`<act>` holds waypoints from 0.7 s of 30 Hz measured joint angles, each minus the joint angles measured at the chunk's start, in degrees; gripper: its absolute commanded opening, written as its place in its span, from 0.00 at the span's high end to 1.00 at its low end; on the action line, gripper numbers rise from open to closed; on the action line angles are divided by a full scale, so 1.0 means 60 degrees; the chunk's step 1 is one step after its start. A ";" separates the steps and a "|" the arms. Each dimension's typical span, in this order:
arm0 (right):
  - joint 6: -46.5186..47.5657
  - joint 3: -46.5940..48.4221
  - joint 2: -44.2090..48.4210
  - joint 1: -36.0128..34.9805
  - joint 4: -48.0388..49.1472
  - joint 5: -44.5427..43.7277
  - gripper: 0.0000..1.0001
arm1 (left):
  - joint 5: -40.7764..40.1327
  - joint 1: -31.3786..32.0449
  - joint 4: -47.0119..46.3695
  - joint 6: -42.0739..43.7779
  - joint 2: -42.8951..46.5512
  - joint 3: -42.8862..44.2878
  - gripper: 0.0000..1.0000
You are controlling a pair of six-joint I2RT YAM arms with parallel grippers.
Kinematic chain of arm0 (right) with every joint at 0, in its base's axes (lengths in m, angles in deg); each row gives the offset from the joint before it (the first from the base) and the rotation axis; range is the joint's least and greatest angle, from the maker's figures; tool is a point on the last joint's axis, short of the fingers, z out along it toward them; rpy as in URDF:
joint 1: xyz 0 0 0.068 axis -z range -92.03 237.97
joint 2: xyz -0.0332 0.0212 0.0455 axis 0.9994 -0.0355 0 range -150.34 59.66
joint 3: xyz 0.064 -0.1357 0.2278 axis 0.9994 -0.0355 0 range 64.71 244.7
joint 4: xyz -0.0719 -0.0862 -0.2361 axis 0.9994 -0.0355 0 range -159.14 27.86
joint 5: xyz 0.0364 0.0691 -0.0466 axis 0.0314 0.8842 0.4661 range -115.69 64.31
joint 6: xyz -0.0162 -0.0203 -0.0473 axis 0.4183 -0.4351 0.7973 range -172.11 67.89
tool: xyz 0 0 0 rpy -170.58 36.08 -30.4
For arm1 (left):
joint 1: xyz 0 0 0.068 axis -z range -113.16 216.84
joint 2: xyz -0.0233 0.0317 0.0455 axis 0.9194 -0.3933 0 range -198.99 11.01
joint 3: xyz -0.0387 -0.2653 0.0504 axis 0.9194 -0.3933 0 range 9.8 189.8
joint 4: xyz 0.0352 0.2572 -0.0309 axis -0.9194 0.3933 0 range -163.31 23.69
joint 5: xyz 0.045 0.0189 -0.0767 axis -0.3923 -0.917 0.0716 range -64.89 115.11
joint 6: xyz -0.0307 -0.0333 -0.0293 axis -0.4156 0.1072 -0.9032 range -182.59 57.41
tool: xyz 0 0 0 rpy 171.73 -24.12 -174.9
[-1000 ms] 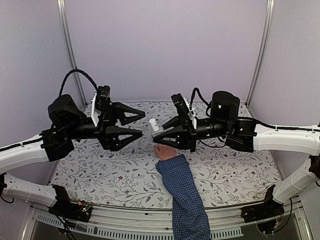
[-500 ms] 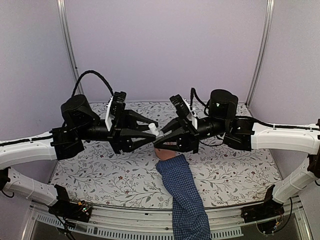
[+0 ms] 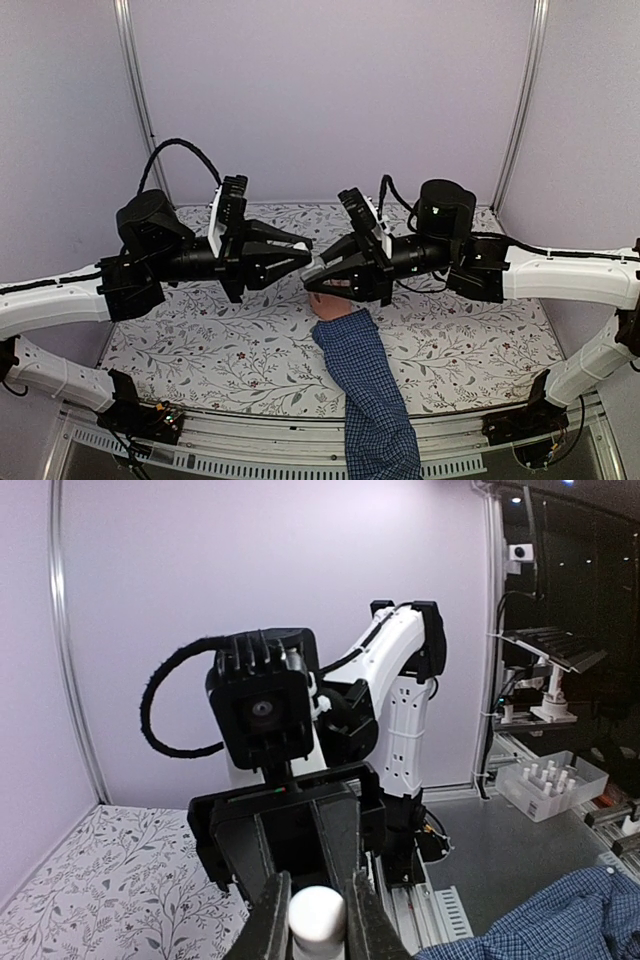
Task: Paint the nails
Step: Unscrew the nail polish bottle.
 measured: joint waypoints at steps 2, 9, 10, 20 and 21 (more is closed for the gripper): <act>0.0106 0.0000 0.0095 -0.0022 -0.0091 -0.0506 1.00 | -0.0368 0.0000 0.0004 -0.0062 0.0029 -0.0004 1.00; 0.0514 0.0000 0.0262 -0.0044 -0.0561 -0.2135 1.00 | -0.1796 0.0000 0.0266 -0.0353 0.0022 0.0000 1.00; 0.0565 0.0000 0.0266 -0.0044 -0.0612 -0.2346 1.00 | -0.1971 0.0000 0.0317 -0.0412 0.0007 0.0004 1.00; 0.0780 0.0000 0.0280 -0.0033 -0.0885 -0.4411 1.00 | -0.3905 0.0029 0.0612 -0.1362 -0.0579 0.0466 1.00; 0.0780 0.0000 0.0280 -0.0029 -0.0896 -0.4648 1.00 | -0.4084 0.0036 0.0623 -0.1508 -0.0688 0.0543 1.00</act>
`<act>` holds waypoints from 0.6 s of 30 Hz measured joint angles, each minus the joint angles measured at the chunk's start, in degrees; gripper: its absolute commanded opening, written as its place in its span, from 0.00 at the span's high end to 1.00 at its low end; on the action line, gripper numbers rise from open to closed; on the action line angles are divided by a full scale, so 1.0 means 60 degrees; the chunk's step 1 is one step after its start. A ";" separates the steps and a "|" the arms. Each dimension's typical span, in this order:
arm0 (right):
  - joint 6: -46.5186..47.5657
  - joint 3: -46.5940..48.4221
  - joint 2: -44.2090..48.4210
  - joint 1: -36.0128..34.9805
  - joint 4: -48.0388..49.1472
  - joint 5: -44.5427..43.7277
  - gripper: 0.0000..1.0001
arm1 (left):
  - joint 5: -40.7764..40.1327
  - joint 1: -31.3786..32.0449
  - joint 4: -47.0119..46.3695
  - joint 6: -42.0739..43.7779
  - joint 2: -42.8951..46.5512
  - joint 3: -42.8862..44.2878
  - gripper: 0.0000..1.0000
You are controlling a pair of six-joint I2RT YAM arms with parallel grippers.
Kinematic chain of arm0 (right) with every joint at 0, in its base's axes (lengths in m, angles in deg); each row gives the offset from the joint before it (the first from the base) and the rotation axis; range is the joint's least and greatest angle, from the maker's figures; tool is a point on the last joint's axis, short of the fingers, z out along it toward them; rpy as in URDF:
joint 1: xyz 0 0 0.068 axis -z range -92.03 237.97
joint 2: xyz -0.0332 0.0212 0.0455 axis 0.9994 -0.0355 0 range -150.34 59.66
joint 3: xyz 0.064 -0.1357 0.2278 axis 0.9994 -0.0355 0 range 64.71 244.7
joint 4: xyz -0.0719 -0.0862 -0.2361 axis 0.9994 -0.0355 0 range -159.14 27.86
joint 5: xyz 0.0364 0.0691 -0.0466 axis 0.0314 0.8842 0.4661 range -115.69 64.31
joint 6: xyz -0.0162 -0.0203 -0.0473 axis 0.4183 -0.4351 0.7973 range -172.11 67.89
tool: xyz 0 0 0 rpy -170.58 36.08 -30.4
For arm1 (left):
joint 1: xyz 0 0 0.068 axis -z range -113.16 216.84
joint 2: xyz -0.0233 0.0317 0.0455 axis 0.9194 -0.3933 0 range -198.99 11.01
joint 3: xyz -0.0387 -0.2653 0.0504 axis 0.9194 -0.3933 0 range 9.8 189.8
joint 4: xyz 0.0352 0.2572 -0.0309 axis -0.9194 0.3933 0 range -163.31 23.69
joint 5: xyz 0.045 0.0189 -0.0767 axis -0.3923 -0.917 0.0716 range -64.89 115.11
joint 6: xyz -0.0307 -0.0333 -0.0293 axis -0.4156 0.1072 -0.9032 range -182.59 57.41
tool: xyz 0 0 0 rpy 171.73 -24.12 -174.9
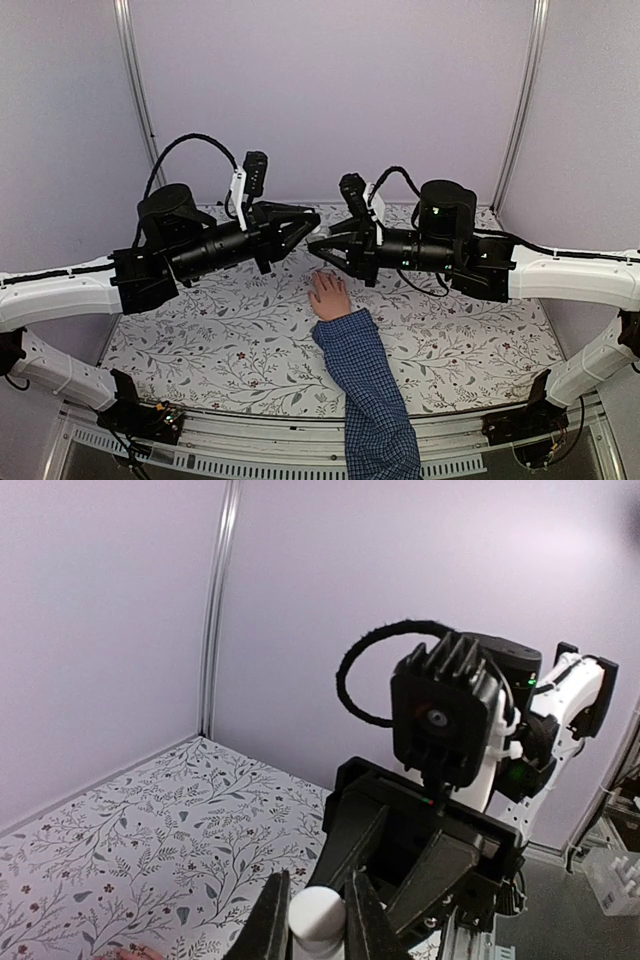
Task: Paint the nails
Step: Unscrew the nail polish bottle.
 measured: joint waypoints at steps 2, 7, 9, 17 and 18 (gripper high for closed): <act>-0.0004 0.0000 0.0000 0.0007 -0.0040 -0.0361 1.00 | -0.0288 0.0015 0.0000 -0.0240 -0.0197 0.0135 1.00; -0.0004 0.0033 0.0000 0.0015 -0.0335 -0.1239 1.00 | -0.1096 0.0073 0.0095 -0.0834 -0.0670 0.0437 1.00; -0.0004 0.0062 -0.0004 0.0004 -0.0419 -0.1461 1.00 | -0.1337 0.0109 0.0142 -0.0991 -0.0743 0.0510 1.00; 0.0000 0.0124 -0.0004 -0.0058 -0.0576 -0.1672 1.00 | -0.1701 0.0178 0.0284 -0.1075 -0.0729 0.0543 0.64; -0.0022 0.0124 -0.0004 -0.0066 -0.0583 -0.1719 1.00 | -0.1719 0.0171 0.0317 -0.1013 -0.0710 0.0543 0.56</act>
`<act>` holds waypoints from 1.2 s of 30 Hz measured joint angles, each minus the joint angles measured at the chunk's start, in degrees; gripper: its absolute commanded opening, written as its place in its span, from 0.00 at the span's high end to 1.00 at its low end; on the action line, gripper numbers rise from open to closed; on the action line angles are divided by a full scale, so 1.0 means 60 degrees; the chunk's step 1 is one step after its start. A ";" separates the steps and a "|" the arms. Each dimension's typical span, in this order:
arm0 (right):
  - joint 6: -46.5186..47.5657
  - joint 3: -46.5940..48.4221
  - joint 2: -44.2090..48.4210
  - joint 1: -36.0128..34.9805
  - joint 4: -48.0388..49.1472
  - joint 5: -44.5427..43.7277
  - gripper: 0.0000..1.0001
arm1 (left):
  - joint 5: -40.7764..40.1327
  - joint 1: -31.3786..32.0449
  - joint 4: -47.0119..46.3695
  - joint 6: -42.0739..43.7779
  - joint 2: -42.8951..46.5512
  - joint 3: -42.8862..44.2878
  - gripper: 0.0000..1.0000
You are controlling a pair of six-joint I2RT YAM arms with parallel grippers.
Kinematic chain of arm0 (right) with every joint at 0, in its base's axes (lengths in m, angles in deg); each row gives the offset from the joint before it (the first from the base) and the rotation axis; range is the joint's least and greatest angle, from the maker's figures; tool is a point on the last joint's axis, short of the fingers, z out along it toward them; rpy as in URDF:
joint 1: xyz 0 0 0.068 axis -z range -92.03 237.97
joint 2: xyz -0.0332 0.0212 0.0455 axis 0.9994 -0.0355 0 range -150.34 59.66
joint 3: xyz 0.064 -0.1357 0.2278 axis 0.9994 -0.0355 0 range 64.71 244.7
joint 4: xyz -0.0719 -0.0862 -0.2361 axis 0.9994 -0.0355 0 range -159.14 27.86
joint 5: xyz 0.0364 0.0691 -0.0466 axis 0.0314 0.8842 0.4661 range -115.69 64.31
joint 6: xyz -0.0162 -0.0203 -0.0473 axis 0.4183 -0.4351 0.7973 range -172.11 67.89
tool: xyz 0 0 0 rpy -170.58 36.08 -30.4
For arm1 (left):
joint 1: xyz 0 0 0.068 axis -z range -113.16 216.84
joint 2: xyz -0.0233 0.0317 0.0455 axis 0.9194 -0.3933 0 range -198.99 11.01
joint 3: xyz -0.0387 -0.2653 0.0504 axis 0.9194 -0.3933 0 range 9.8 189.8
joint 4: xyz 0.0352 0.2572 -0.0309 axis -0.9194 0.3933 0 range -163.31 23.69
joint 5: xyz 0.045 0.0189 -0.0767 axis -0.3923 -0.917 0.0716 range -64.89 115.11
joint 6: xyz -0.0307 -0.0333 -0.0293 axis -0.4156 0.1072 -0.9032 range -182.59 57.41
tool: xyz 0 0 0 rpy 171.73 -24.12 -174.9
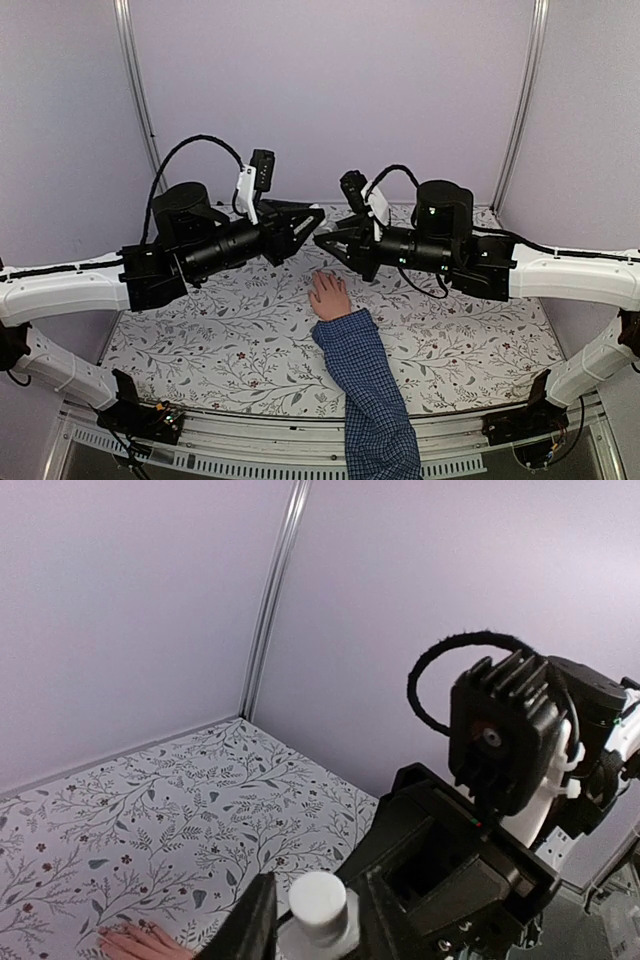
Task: Paint the nails
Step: Unscrew the nail polish bottle.
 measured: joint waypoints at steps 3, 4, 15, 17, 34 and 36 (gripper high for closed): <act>-0.0058 0.0000 0.0000 0.0033 0.0000 -0.0219 1.00 | 0.0015 -0.0117 0.0153 0.0120 0.0321 -0.0117 0.40; -0.0069 0.0000 0.0000 0.0040 -0.0004 -0.0280 1.00 | 0.0066 -0.0222 0.0160 0.0168 0.0543 -0.0204 0.37; 0.0036 -0.0113 0.0091 0.0073 0.0011 0.0138 1.00 | 0.3155 -0.1545 -0.0015 0.0863 0.2368 -0.0685 0.28; 0.0076 -0.0153 0.0127 0.0073 0.0022 0.0543 1.00 | 0.3898 -0.1559 0.0036 0.1024 0.2277 -0.0685 0.28; 0.0229 -0.0106 0.0022 0.0073 0.0452 0.6444 1.00 | 0.7435 -0.1209 -0.0382 0.3013 0.1978 -0.1195 0.43; 0.0193 -0.0025 -0.0084 0.0073 0.0463 0.6849 1.00 | 0.7570 -0.1078 -0.0463 0.3198 0.1858 -0.1195 0.48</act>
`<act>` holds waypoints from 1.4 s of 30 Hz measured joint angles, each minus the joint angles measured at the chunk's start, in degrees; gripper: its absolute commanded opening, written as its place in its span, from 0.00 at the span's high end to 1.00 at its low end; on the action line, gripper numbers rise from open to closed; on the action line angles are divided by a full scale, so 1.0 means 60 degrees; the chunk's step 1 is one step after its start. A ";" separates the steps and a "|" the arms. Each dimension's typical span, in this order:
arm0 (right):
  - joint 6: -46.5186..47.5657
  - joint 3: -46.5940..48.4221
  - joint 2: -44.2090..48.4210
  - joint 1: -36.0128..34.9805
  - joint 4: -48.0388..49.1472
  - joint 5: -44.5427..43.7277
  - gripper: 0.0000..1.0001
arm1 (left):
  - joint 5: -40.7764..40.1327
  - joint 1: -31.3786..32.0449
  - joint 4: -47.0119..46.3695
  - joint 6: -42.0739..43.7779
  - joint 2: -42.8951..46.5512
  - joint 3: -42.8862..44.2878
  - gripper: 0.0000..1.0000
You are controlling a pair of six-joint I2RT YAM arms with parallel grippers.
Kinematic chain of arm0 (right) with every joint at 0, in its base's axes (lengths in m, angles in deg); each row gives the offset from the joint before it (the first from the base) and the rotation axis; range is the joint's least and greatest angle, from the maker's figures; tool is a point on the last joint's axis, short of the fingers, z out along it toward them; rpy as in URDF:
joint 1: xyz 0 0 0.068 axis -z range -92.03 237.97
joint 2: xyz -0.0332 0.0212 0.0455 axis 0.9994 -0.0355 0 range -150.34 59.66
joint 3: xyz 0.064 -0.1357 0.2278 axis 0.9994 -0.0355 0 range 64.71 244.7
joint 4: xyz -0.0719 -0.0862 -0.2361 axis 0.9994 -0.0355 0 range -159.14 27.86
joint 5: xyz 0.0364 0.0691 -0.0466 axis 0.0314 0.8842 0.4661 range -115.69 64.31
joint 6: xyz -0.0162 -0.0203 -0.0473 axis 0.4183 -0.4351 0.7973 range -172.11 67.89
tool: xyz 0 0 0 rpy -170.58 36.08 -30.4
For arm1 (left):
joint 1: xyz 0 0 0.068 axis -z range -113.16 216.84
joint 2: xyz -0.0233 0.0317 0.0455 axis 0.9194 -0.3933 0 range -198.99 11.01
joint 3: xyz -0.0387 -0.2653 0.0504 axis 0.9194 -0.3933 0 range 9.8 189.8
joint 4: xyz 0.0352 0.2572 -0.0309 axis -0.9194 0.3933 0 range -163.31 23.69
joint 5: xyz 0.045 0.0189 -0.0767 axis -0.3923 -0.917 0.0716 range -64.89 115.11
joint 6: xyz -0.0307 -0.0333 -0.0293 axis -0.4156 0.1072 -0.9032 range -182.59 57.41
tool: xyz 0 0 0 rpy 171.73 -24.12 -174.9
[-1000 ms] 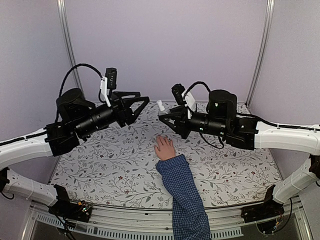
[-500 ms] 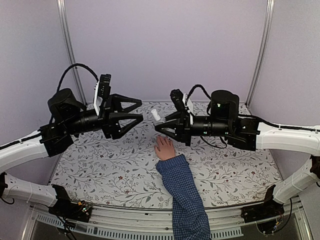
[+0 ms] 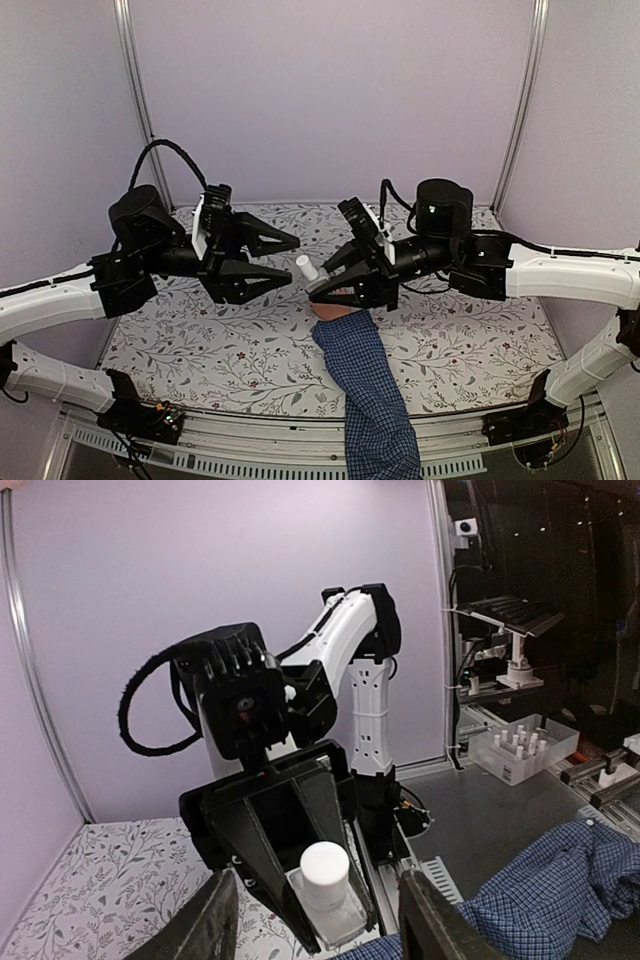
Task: Paint the nails
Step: Unscrew the nail polish bottle.
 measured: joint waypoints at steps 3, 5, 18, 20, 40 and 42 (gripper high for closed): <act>-0.0084 0.0127 -0.0146 0.0000 0.0018 0.0408 1.00 | 0.0117 0.0204 -0.0058 0.0259 -0.0248 0.0000 0.54; -0.0138 0.0208 -0.0244 0.0000 0.0036 0.0601 1.00 | 0.0197 0.0328 -0.0051 0.0390 -0.0397 0.0004 0.59; -0.0182 0.0273 -0.0433 -0.0004 0.0076 0.0892 1.00 | 0.0080 0.0707 -0.0244 0.0667 -0.0648 0.0033 0.80; -0.0178 0.0277 -0.0433 0.0000 0.0087 0.0867 1.00 | -0.0120 0.0732 -0.0295 0.0645 -0.0648 0.0033 0.86; -0.0098 -0.0164 0.0175 -0.0018 0.0364 -0.2452 1.00 | -0.3082 0.0809 -0.0317 -0.0692 -0.0554 0.0040 1.00; -0.0102 -0.0233 0.0237 -0.0018 0.0386 -0.2900 1.00 | -0.3442 0.0812 -0.0244 -0.0892 -0.0674 0.0149 1.00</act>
